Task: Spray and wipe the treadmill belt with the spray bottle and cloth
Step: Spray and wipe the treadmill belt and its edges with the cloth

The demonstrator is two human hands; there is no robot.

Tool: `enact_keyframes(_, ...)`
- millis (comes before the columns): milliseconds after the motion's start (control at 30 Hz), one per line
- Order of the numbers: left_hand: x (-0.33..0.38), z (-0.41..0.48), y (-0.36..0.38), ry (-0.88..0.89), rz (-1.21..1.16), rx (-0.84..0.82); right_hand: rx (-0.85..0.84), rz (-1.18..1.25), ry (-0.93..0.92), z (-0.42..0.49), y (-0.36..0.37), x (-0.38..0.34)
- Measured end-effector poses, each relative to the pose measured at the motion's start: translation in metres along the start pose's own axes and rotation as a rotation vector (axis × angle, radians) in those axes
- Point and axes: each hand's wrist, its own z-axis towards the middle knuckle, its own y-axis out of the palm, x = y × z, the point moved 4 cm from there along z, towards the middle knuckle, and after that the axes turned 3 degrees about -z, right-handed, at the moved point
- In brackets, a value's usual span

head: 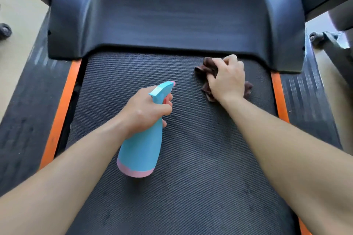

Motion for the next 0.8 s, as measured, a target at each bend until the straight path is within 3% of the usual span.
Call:
enact_keyframes(67,0.0,-0.002,-0.003,-0.004,-0.028,0.011,-0.011,0.021,0.032,-0.01,-0.002,-0.006)
enact_keyframes(200,0.001,-0.009,-0.01,-0.011,-0.066,0.044,-0.117,0.083,-0.303,-0.102,-0.015,-0.006)
enact_keyframes(267,0.001,-0.009,-0.01,-0.017,-0.051,0.055,-0.137,0.078,-0.365,-0.11,-0.016,0.003)
enact_keyframes(400,0.001,-0.01,-0.007,-0.008,-0.015,0.045,-0.027,0.025,-0.184,-0.045,-0.004,-0.006)
enact_keyframes(467,0.0,-0.008,-0.004,0.002,0.011,0.032,-0.019,-0.003,-0.001,-0.016,0.001,-0.008)
enact_keyframes(533,0.0,-0.008,-0.003,0.01,0.019,0.03,-0.027,-0.033,0.045,-0.022,0.0,-0.013)
enact_keyframes(700,-0.003,-0.013,-0.005,0.011,0.017,0.024,-0.154,0.049,-0.381,-0.125,-0.018,-0.007)
enact_keyframes(800,-0.009,-0.011,-0.002,-0.002,0.028,0.017,-0.168,0.039,-0.484,-0.117,-0.019,0.001)
